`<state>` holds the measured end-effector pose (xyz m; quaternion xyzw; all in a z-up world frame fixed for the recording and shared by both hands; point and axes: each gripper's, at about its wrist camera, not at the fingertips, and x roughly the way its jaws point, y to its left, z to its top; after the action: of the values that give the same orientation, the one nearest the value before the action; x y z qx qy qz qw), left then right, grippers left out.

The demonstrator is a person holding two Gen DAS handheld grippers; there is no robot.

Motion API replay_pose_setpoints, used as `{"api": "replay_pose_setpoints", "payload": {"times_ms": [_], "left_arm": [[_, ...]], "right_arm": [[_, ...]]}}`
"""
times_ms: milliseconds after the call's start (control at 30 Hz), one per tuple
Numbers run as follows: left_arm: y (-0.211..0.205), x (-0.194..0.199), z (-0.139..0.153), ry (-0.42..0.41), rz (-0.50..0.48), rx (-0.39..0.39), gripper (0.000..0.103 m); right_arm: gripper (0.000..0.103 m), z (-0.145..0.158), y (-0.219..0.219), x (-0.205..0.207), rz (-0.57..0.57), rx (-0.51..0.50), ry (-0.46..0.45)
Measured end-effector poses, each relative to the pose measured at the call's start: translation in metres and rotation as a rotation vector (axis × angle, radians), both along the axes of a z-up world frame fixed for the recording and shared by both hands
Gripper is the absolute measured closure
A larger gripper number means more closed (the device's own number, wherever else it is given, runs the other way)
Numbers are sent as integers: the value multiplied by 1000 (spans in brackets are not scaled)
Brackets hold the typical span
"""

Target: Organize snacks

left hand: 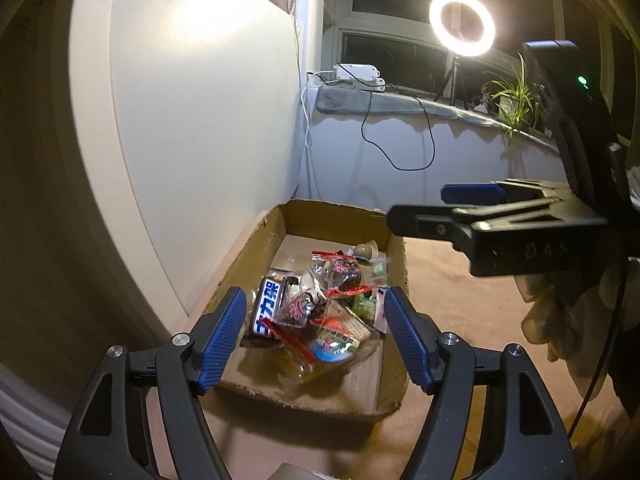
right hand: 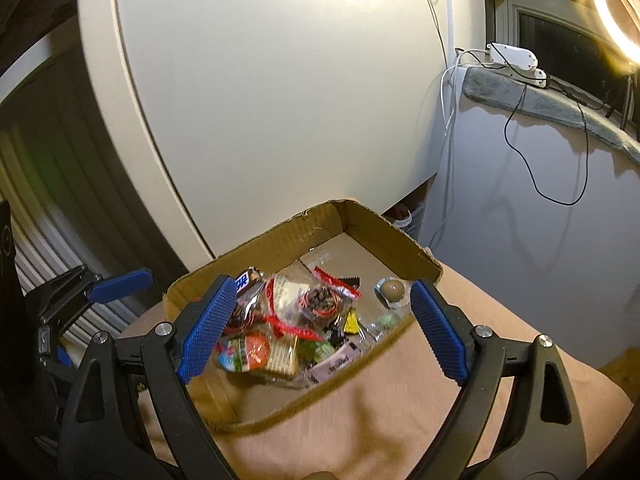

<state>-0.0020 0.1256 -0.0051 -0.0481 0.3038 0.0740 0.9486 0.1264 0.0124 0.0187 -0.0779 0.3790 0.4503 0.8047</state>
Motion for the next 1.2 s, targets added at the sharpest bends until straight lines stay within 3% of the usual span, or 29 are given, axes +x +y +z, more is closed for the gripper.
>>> {"api": "replay_pose_setpoints", "payload": {"times_ms": [533, 867, 1200], "left_arm": [[-12, -23, 7, -27, 45, 9, 31], [-17, -35, 4, -26, 65, 18, 31], [-23, -40, 4, -24, 63, 23, 31]], "right_arm": [[12, 11, -43, -45, -57, 9, -77], [12, 3, -60, -76, -68, -27, -113], [12, 3, -75, -86, -84, -9, -117]]}}
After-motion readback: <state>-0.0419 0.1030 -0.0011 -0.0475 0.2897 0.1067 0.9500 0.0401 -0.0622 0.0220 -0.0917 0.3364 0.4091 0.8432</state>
